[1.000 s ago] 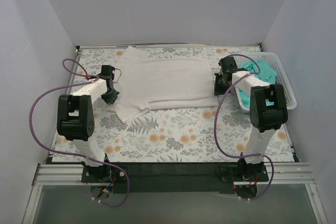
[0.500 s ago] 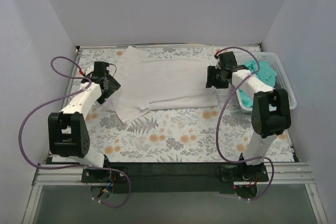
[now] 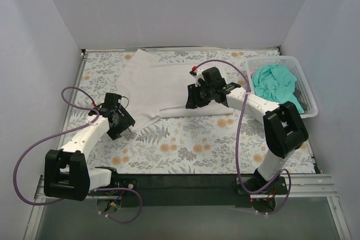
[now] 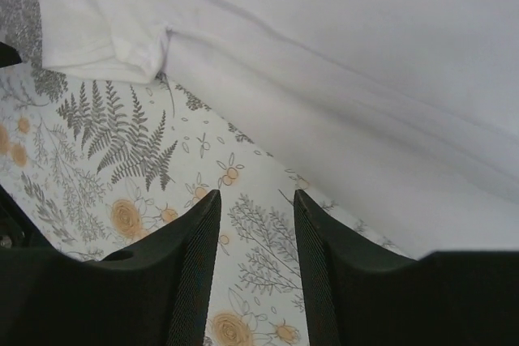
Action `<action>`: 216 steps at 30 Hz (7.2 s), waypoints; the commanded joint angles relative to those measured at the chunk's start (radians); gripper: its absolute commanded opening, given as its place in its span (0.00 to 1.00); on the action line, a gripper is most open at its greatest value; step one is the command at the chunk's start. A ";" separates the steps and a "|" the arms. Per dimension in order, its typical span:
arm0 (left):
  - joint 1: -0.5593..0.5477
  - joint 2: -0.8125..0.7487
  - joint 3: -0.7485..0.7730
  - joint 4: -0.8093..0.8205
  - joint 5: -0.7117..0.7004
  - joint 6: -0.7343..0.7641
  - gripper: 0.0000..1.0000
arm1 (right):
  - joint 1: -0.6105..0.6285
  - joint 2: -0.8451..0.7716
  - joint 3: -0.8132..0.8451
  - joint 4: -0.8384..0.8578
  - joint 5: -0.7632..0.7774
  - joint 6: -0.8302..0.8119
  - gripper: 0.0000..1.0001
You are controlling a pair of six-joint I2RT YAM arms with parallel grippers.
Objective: Fold and stack the t-shirts
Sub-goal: Fold the tshirt
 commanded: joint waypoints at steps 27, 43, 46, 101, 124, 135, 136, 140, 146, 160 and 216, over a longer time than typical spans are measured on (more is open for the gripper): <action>-0.043 0.137 0.090 0.156 0.036 -0.059 0.00 | 0.085 -0.067 -0.139 0.081 0.116 -0.039 0.39; -0.017 0.397 0.422 0.184 0.008 -0.009 0.00 | 0.063 -0.219 -0.257 -0.050 0.320 -0.099 0.67; -0.013 0.439 0.454 0.193 0.007 0.002 0.00 | 0.058 -0.239 -0.278 -0.060 0.337 -0.099 0.68; 0.023 0.244 0.220 0.268 -0.154 -0.021 0.34 | -0.284 -0.038 -0.096 0.027 0.236 -0.030 0.27; 0.119 0.215 0.098 0.237 -0.156 -0.032 0.29 | -0.336 0.052 -0.067 0.111 0.121 0.003 0.21; 0.118 0.166 0.151 0.220 -0.044 0.000 0.38 | -0.324 -0.091 -0.211 0.131 0.084 0.046 0.28; 0.116 0.181 0.157 0.225 -0.042 0.004 0.38 | -0.324 -0.090 -0.219 0.131 0.093 0.040 0.28; 0.116 0.256 0.172 0.249 -0.051 0.023 0.34 | -0.324 -0.068 -0.243 0.131 0.124 0.031 0.25; 0.116 0.367 0.181 0.234 -0.124 0.005 0.31 | -0.324 -0.019 -0.243 0.122 0.187 0.014 0.24; 0.157 0.307 0.008 0.041 -0.108 -0.062 0.24 | -0.324 -0.039 -0.349 -0.108 0.178 0.020 0.25; 0.194 0.810 0.760 0.524 0.321 0.657 0.57 | -0.417 0.587 0.780 -0.240 0.103 -0.461 0.36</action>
